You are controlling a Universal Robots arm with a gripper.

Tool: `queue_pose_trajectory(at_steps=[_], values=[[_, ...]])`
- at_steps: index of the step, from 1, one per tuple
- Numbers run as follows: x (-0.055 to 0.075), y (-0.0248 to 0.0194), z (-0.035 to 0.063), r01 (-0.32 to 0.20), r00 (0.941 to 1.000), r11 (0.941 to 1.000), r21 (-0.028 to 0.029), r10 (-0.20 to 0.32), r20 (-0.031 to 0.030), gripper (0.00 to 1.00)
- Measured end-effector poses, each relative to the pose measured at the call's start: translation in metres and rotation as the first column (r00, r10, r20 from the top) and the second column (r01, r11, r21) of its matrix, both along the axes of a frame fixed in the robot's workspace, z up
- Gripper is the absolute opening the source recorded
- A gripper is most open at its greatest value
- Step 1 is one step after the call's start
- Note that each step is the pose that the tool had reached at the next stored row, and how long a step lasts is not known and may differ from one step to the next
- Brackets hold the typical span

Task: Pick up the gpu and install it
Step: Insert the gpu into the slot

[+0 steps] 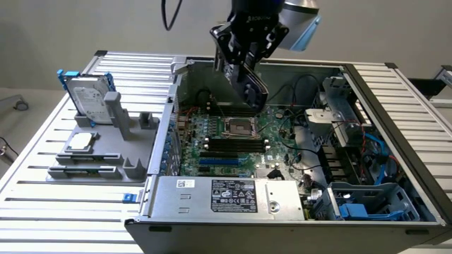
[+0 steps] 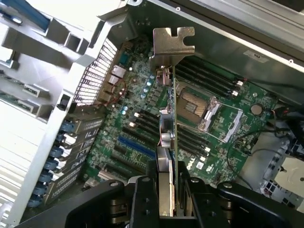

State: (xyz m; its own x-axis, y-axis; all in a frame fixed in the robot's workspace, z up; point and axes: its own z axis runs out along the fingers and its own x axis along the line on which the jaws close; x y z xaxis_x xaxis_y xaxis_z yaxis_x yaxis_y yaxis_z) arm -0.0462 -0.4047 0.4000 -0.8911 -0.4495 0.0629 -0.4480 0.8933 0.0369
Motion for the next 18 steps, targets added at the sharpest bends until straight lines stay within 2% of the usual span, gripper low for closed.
queue_pose_trajectory(at_steps=[3, 6, 10, 13, 15, 16, 18], values=[[0.000, 0.0000, -0.0026, -0.055, 0.9985, 0.9985, 0.0000, 0.055, 0.0000, 0.28], [0.000, 0.0000, -0.0056, -0.109, 0.9941, 0.9941, 0.0000, 0.109, 0.0012, 0.28], [0.000, 0.0000, -0.0096, -0.181, 0.9835, 0.9835, -0.0006, 0.181, 0.0049, 0.28], [0.000, 0.0000, -0.0119, -0.234, 0.9721, 0.9721, -0.0008, 0.234, 0.0087, 0.28], [0.000, -0.0001, -0.0126, -0.264, 0.9645, 0.9646, 0.0035, 0.264, 0.0133, 0.28], [0.000, 0.0000, -0.0130, -0.277, 0.9609, 0.9610, 0.0079, 0.276, 0.0167, 0.28], [0.000, 0.0000, -0.0134, -0.300, 0.9538, 0.9537, 0.0209, 0.299, 0.0250, 0.28]])
